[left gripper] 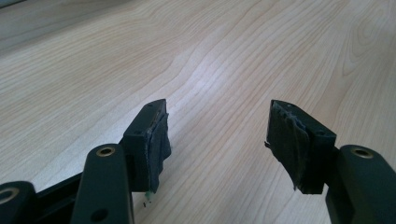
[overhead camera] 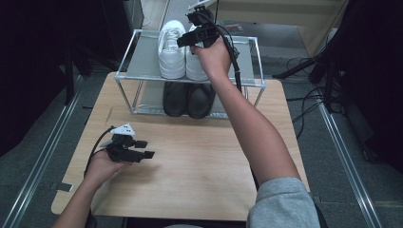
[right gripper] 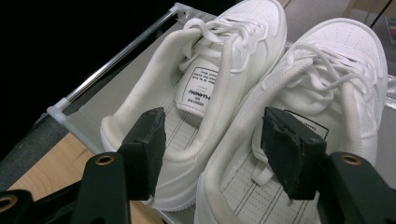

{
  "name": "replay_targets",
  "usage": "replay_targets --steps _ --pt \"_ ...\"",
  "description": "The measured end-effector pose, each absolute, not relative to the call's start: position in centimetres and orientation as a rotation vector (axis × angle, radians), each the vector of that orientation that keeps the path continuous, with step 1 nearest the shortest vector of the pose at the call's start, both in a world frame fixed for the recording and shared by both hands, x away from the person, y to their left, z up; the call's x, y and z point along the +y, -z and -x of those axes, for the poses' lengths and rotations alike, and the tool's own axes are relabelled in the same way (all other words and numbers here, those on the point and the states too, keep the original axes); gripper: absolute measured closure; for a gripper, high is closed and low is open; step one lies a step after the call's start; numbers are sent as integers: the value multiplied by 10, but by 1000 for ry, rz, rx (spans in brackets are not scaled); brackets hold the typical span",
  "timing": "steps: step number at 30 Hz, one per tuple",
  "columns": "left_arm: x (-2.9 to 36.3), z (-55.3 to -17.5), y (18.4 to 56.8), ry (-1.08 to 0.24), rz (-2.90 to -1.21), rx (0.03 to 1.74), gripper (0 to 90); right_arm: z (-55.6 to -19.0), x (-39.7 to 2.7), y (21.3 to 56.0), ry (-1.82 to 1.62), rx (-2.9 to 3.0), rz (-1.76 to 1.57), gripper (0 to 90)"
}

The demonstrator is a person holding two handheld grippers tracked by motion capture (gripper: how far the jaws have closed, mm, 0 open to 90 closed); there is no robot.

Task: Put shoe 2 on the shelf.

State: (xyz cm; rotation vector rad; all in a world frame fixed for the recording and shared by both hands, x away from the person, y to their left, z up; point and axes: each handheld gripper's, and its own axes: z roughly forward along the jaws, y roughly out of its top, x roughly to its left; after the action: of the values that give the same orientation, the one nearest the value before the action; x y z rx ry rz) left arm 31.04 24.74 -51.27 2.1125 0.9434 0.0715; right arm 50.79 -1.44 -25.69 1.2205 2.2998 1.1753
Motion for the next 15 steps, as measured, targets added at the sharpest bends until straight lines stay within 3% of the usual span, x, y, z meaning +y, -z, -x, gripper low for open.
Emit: replay_targets --steps 15 --pt "244 -323 513 -43 -2114 935 388 -486 -46 261 -1266 2332 -1142 412"
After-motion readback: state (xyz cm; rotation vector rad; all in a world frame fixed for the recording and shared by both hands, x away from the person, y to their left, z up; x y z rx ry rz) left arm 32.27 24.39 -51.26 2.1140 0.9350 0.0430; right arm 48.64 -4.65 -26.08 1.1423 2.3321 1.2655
